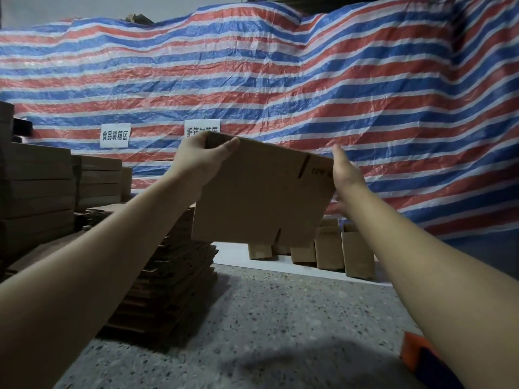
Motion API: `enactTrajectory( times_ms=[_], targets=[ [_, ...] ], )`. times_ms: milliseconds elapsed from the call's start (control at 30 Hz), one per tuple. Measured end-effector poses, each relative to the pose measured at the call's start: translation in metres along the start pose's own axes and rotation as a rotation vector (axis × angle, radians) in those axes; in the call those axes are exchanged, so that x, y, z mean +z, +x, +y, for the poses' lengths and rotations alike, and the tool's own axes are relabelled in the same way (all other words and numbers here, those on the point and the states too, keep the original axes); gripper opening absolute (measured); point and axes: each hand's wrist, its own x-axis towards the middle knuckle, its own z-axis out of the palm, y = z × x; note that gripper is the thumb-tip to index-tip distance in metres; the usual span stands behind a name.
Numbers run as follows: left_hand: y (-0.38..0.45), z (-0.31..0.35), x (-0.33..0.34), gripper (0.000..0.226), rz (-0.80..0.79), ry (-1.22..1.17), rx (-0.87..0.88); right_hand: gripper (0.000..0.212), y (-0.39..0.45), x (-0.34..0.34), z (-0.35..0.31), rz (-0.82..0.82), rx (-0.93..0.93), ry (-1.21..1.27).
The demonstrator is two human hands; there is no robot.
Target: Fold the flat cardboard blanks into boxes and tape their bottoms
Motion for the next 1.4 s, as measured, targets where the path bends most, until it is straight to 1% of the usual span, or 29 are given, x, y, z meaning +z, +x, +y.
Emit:
enactTrajectory(
  times_ms=[133, 200, 267, 333, 367, 400, 433, 467, 533, 567, 600, 667, 700, 767, 867, 900, 967, 1000, 1033, 1133, 1300, 1400],
  targets=[
    [-0.021, -0.016, 0.014, 0.015, -0.089, -0.150, -0.230, 0.056, -0.020, -0.019, 0.022, 0.168, -0.046, -0.001],
    [-0.034, -0.030, 0.020, 0.017, -0.123, -0.144, -0.320, 0.054, -0.034, -0.028, 0.037, 0.221, -0.036, -0.032],
    [-0.048, -0.046, 0.027, 0.023, -0.164, -0.134, -0.371, 0.051, -0.049, -0.037, 0.054, 0.270, -0.015, -0.086],
    [-0.063, -0.061, 0.034, 0.040, -0.194, -0.145, -0.442, 0.040, -0.062, -0.047, 0.073, 0.308, 0.011, -0.076],
    [-0.070, -0.068, 0.039, 0.050, -0.189, -0.140, -0.490, 0.035, -0.067, -0.052, 0.083, 0.321, 0.028, -0.075],
    [-0.077, -0.076, 0.043, 0.054, -0.179, -0.145, -0.539, 0.032, -0.074, -0.057, 0.091, 0.329, 0.044, -0.082],
    [-0.083, -0.083, 0.046, 0.052, -0.173, -0.161, -0.586, 0.033, -0.079, -0.062, 0.100, 0.328, 0.060, -0.095],
    [-0.090, -0.090, 0.049, 0.046, -0.171, -0.183, -0.631, 0.037, -0.085, -0.067, 0.109, 0.322, 0.075, -0.108],
    [-0.102, -0.103, 0.053, 0.032, -0.191, -0.187, -0.703, 0.055, -0.097, -0.073, 0.124, 0.311, 0.111, -0.123],
    [-0.107, -0.109, 0.053, 0.026, -0.219, -0.175, -0.720, 0.060, -0.101, -0.076, 0.131, 0.304, 0.139, -0.130],
    [-0.111, -0.114, 0.055, 0.023, -0.249, -0.167, -0.726, 0.056, -0.106, -0.078, 0.137, 0.302, 0.153, -0.137],
    [-0.116, -0.120, 0.059, 0.023, -0.288, -0.152, -0.730, 0.027, -0.112, -0.081, 0.147, 0.325, 0.151, -0.130],
    [-0.116, -0.121, 0.061, 0.024, -0.300, -0.136, -0.732, 0.026, -0.115, -0.081, 0.148, 0.346, 0.149, -0.114],
    [-0.115, -0.120, 0.062, 0.026, -0.336, -0.098, -0.719, 0.032, -0.115, -0.082, 0.150, 0.337, 0.138, -0.089],
    [-0.110, -0.118, 0.057, 0.034, -0.430, -0.104, -0.734, 0.030, -0.115, -0.082, 0.150, 0.335, 0.140, -0.055],
    [-0.109, -0.118, 0.055, 0.037, -0.467, -0.113, -0.746, 0.037, -0.114, -0.081, 0.151, 0.325, 0.134, -0.049],
    [-0.108, -0.115, 0.052, 0.039, -0.511, -0.121, -0.765, 0.069, -0.116, -0.077, 0.149, 0.315, 0.141, -0.043],
    [-0.108, -0.115, 0.053, 0.039, -0.508, -0.118, -0.769, 0.076, -0.117, -0.075, 0.149, 0.319, 0.144, -0.048],
    [-0.107, -0.114, 0.054, 0.038, -0.496, -0.108, -0.767, 0.075, -0.117, -0.074, 0.149, 0.323, 0.141, -0.046],
    [-0.108, -0.113, 0.058, 0.034, -0.441, -0.073, -0.772, 0.063, -0.117, -0.075, 0.147, 0.304, 0.158, -0.045],
    [-0.111, -0.110, 0.063, 0.028, -0.326, -0.078, -0.810, 0.058, -0.118, -0.079, 0.143, 0.240, 0.173, -0.035],
    [-0.116, -0.106, 0.067, 0.021, -0.299, -0.094, -0.799, 0.053, -0.118, -0.083, 0.139, 0.172, 0.198, -0.023]
  ],
)
